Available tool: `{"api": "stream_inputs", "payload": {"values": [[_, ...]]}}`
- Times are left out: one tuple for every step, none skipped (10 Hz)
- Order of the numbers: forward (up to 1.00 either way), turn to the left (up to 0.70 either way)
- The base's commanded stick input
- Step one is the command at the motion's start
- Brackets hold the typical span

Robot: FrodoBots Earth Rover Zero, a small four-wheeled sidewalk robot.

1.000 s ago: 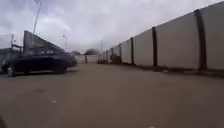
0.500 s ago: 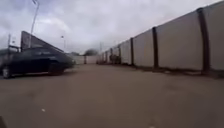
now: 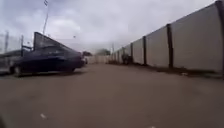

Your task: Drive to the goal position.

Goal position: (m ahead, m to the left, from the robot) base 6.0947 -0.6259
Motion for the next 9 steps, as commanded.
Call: {"api": "stream_inputs", "payload": {"values": [[0.50,0.00],[0.50,0.00],[0.50,0.00],[0.50,0.00],[0.50,0.00],[0.50,0.00],[0.50,0.00],[0.50,0.00],[0.50,0.00]]}}
